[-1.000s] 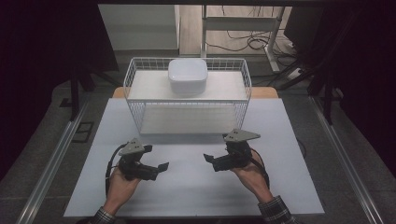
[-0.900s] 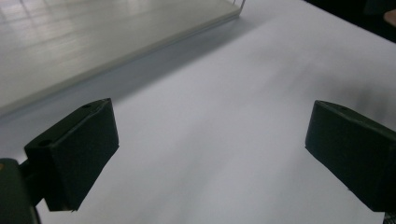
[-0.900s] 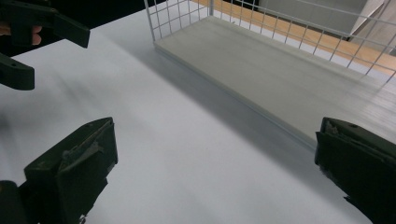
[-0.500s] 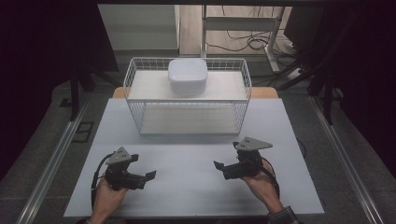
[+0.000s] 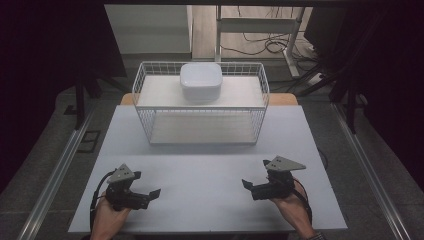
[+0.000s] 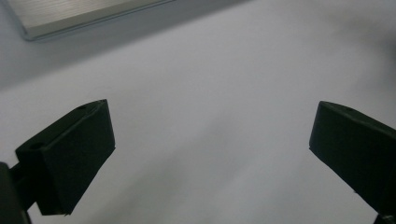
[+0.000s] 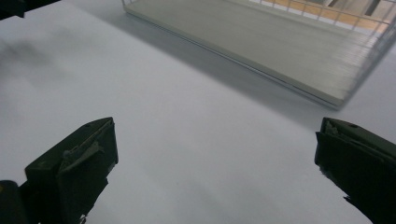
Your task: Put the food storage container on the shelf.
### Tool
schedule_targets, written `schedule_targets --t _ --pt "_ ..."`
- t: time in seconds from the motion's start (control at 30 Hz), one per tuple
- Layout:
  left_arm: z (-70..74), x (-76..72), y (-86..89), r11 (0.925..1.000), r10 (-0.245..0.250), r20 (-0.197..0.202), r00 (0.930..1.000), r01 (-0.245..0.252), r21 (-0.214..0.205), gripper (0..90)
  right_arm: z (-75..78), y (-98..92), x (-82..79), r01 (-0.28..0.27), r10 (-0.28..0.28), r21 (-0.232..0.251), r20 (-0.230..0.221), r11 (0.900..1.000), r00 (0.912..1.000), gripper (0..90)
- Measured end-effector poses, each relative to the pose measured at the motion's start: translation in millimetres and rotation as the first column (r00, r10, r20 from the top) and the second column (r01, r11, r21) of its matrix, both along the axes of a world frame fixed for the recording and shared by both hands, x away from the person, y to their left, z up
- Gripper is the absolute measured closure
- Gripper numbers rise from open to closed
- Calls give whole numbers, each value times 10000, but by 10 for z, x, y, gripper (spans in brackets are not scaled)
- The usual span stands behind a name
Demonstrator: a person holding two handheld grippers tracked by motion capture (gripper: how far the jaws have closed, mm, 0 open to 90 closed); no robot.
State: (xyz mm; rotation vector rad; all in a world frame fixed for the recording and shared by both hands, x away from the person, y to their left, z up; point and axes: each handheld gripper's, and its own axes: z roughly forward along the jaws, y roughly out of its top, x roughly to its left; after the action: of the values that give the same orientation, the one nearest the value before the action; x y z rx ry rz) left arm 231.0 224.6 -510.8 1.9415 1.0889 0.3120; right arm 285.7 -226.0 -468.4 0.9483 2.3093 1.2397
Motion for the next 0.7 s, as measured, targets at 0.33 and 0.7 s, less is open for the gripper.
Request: schedule_targets --t 0.33,0.7 --pt "-112 -92 99 9988 352 -167 9992 -346 343 0 -109 -257 -77 645 -646 -63 -243 9979 9976 0" --pt "-241 -142 92 9974 268 -678 9973 -221 687 0 -266 -434 -186 1147 -1169 -343 -715 9928 9906 0"
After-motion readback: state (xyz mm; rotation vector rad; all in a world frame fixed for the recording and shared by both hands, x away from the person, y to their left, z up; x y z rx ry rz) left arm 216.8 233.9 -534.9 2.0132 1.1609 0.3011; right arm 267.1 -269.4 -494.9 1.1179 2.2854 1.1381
